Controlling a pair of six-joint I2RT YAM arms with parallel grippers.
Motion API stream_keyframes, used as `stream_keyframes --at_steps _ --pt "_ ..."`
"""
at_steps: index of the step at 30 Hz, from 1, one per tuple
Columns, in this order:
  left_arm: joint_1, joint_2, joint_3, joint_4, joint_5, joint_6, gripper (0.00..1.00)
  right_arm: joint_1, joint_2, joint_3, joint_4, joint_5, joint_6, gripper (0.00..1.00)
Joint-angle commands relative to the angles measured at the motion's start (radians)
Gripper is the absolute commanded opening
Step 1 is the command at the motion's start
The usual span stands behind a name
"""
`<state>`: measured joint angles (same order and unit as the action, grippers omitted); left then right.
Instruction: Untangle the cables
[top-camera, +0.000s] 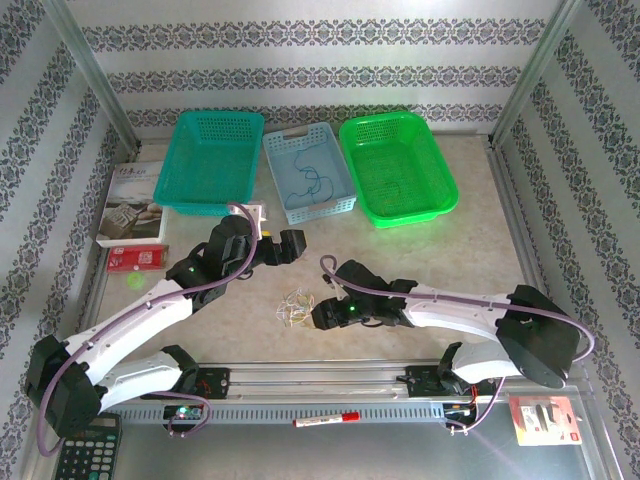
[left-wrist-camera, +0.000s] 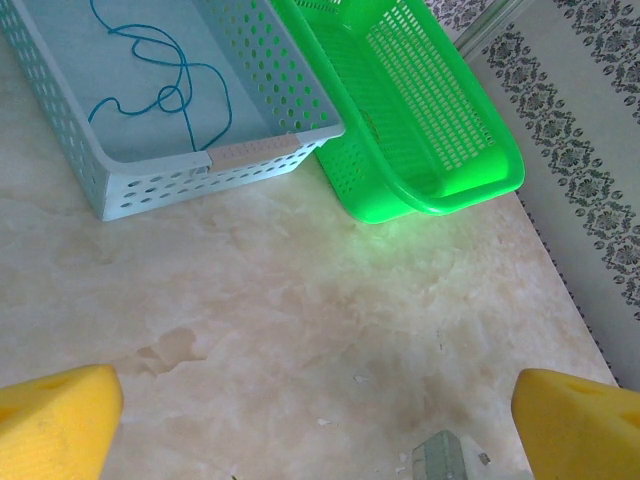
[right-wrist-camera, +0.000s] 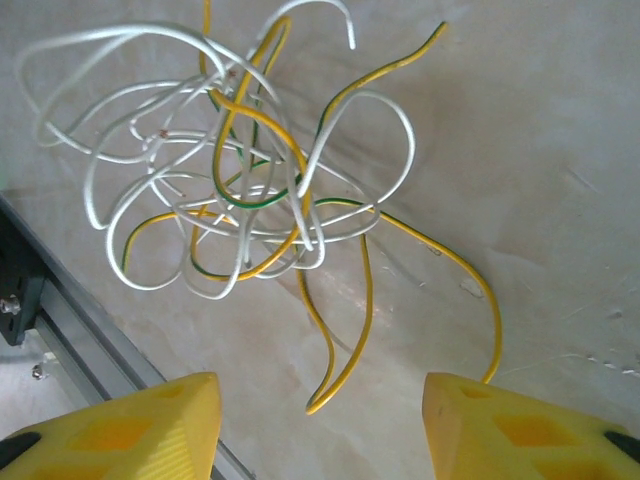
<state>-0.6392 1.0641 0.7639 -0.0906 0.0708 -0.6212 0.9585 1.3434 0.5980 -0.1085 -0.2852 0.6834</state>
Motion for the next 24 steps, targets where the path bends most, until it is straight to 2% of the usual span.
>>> stream_keyframes --at_steps 1,4,11,12,24 --pt "0.011 0.008 0.024 -0.001 -0.009 0.012 1.00 0.011 0.025 0.000 0.029 -0.008 0.013 0.54" --pt "0.012 0.010 0.023 -0.001 -0.009 0.012 1.00 0.011 0.045 0.003 0.041 -0.013 0.011 0.46" --pt "0.011 0.004 0.014 0.001 -0.009 0.012 1.00 -0.013 0.027 0.068 -0.018 0.000 -0.034 0.03" --pt "0.012 0.003 0.012 0.001 -0.009 0.014 1.00 -0.027 0.012 0.084 -0.037 0.008 -0.047 0.00" --pt "0.011 -0.014 -0.014 0.009 -0.009 0.012 1.00 -0.213 -0.201 0.185 -0.122 0.046 -0.087 0.00"
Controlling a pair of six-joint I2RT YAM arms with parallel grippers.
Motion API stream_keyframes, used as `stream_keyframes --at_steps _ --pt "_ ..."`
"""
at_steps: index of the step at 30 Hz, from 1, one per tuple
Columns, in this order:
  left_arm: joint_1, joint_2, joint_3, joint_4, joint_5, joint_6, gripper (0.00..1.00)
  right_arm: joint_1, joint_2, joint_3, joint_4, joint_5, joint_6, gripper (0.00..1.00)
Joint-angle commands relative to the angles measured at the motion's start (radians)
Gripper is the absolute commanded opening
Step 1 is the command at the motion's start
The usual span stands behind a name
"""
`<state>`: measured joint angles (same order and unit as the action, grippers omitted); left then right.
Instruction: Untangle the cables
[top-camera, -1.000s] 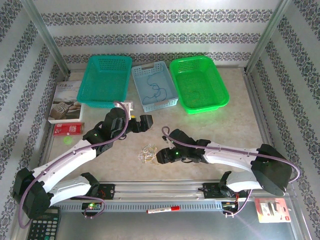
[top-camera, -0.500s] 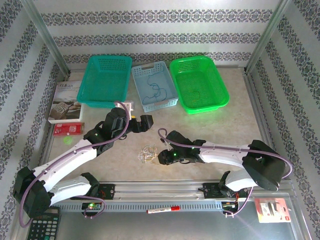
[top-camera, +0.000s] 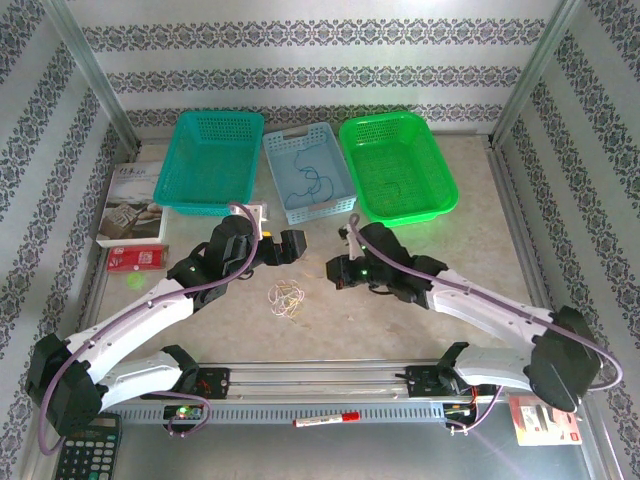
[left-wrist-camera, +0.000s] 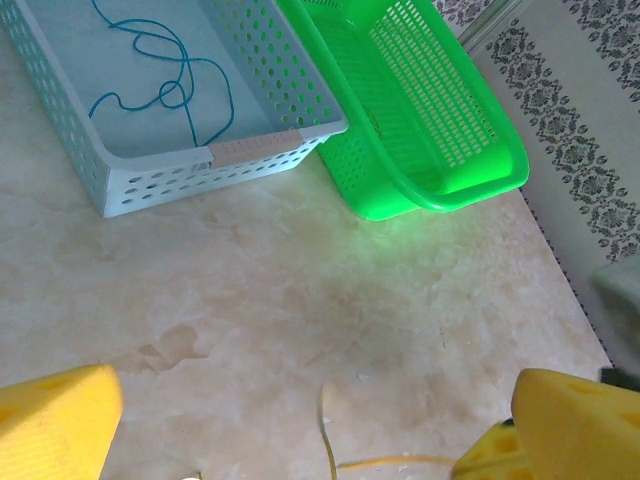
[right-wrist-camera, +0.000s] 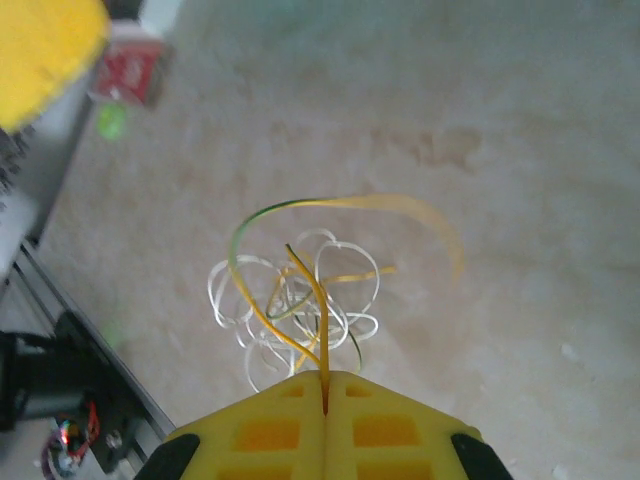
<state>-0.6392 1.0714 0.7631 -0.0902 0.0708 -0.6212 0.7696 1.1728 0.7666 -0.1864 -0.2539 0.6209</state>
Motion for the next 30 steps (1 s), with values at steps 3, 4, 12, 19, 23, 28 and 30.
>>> stream_keyframes --at_steps 3,4,12,19,23,28,30 --pt "0.011 -0.028 -0.025 0.016 -0.005 0.017 1.00 -0.051 -0.078 0.014 -0.039 0.011 -0.025 0.00" --pt "0.011 -0.031 -0.028 0.019 -0.006 0.018 1.00 -0.062 -0.089 0.015 -0.039 0.005 -0.024 0.00" --pt "0.012 -0.027 -0.046 0.052 0.003 0.023 1.00 -0.153 -0.140 0.058 -0.061 -0.047 -0.027 0.00" --pt "0.011 0.003 -0.036 0.102 0.045 0.039 1.00 -0.211 -0.142 0.096 -0.067 -0.086 -0.029 0.00" --pt "0.011 0.040 -0.032 0.230 0.176 0.069 1.00 -0.238 -0.142 0.129 -0.071 -0.118 -0.021 0.00" --pt "0.012 0.108 0.003 0.307 0.273 0.043 1.00 -0.245 -0.137 0.157 -0.074 -0.122 -0.019 0.00" --pt "0.012 0.133 -0.001 0.365 0.285 -0.024 1.00 -0.245 -0.134 0.162 -0.072 -0.123 -0.016 0.00"
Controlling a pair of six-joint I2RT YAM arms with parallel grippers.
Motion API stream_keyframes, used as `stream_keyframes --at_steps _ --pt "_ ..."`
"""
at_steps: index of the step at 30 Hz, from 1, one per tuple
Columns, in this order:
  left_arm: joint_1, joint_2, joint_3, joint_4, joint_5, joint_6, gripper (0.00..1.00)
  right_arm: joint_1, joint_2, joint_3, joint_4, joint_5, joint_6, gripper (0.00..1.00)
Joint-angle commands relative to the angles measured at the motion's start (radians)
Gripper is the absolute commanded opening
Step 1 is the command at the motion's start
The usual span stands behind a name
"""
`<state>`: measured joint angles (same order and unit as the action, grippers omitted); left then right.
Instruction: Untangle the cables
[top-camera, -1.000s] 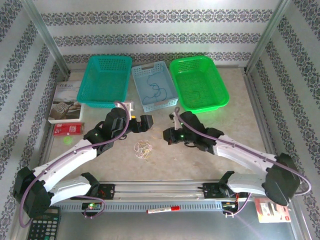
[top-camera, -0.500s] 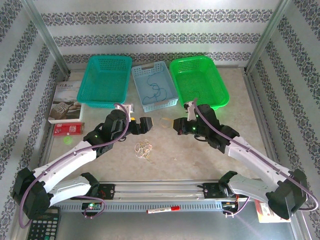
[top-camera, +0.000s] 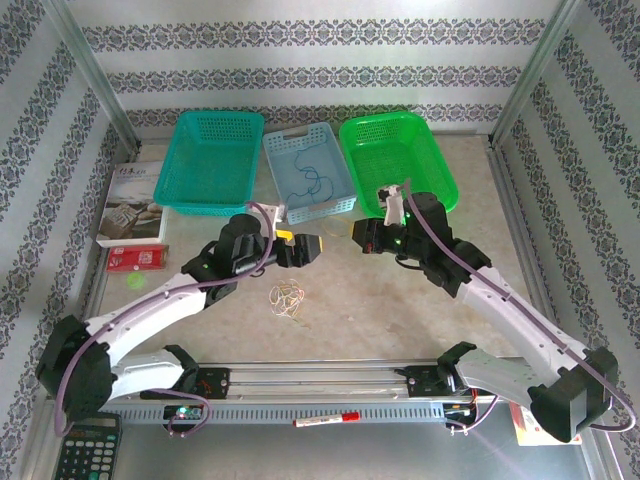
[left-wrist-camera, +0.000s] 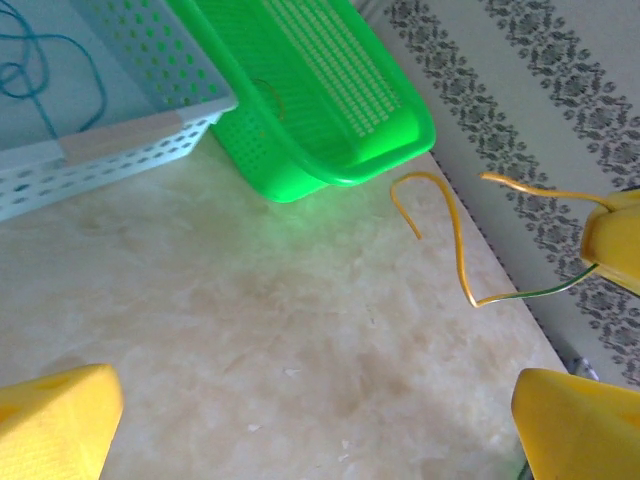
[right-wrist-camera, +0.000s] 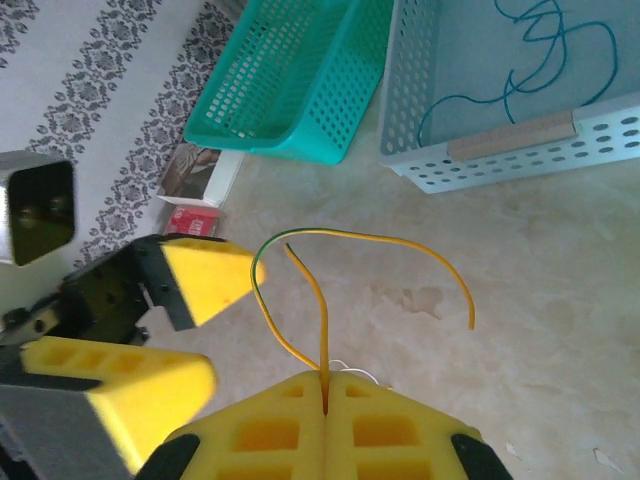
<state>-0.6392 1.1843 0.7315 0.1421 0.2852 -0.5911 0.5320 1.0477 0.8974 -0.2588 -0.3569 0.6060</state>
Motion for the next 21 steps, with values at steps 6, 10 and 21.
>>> stream_keyframes --at_steps 6,10,21 --pt "0.011 0.039 -0.064 0.397 0.026 -0.247 1.00 -0.007 0.000 0.031 0.013 -0.024 0.010 0.00" --pt "0.011 0.039 -0.061 0.403 -0.016 -0.252 1.00 -0.006 -0.002 0.025 0.023 -0.034 0.023 0.00" --pt "0.012 0.123 -0.067 0.496 -0.027 -0.276 0.76 0.008 -0.011 0.032 0.052 -0.058 0.055 0.00"
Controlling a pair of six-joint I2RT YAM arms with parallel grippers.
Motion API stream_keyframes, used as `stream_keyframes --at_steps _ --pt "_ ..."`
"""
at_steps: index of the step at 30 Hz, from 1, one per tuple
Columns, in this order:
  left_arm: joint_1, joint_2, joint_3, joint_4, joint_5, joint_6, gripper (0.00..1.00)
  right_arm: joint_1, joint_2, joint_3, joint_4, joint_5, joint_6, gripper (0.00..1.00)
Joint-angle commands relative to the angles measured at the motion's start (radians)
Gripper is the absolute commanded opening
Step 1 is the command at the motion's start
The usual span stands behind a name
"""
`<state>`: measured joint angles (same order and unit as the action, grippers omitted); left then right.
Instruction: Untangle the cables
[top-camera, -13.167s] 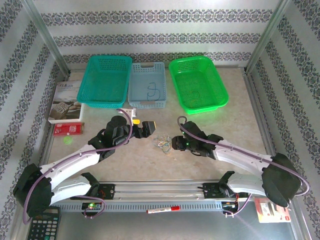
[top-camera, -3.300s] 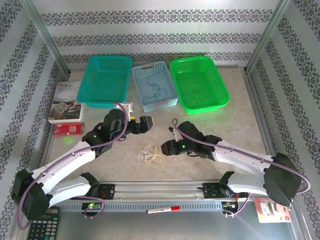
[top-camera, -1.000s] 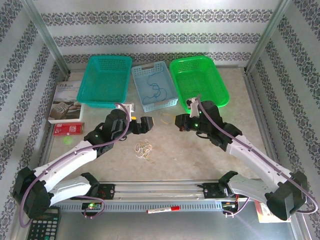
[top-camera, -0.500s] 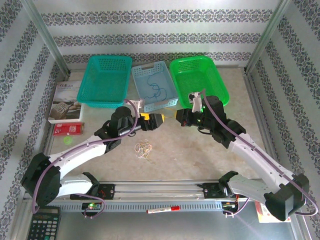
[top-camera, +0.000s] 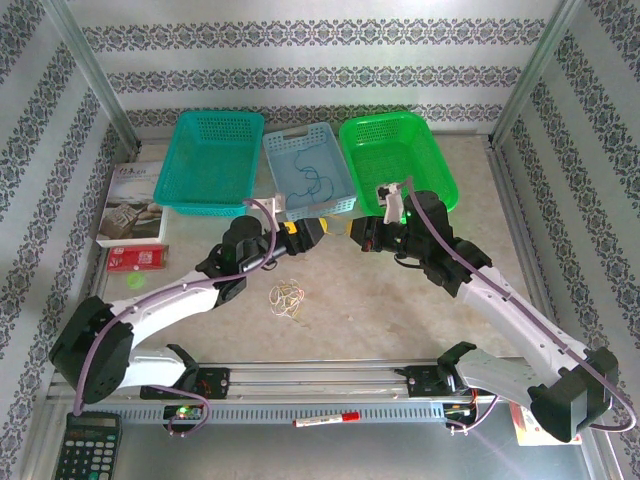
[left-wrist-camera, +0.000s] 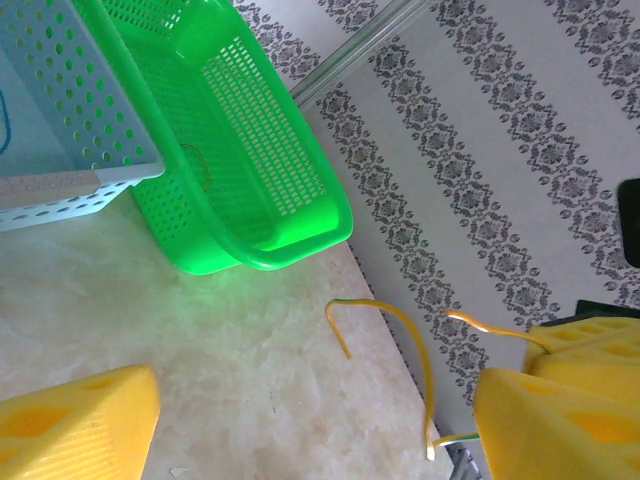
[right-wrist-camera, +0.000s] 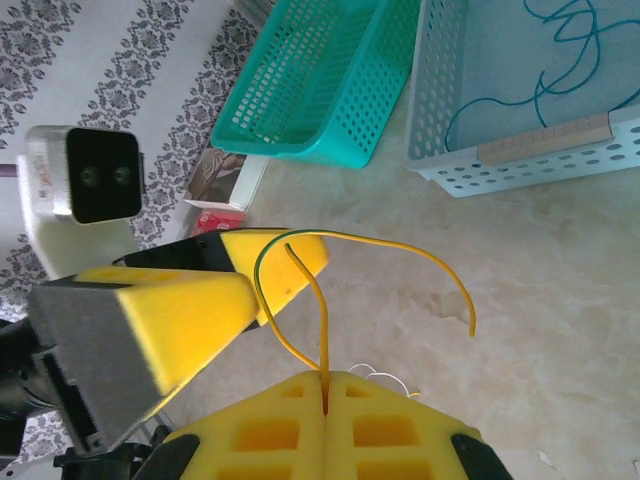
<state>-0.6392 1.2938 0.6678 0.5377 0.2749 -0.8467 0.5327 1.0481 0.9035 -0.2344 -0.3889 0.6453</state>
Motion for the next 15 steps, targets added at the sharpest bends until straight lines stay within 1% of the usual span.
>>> stream_keyframes --at_steps 1,10,13,15 --pt "0.012 0.021 -0.002 0.105 -0.018 -0.016 0.73 0.007 -0.011 0.027 0.026 -0.028 0.017 0.00" --pt "0.012 0.084 0.031 0.138 -0.016 0.012 0.55 -0.008 0.028 0.065 0.028 -0.076 0.020 0.00" --pt "0.013 0.121 0.056 0.152 -0.005 0.023 0.43 -0.018 0.051 0.084 0.032 -0.091 0.018 0.00" --pt "0.015 0.149 0.079 0.154 0.006 0.032 0.33 -0.031 0.062 0.093 0.035 -0.089 0.017 0.00"
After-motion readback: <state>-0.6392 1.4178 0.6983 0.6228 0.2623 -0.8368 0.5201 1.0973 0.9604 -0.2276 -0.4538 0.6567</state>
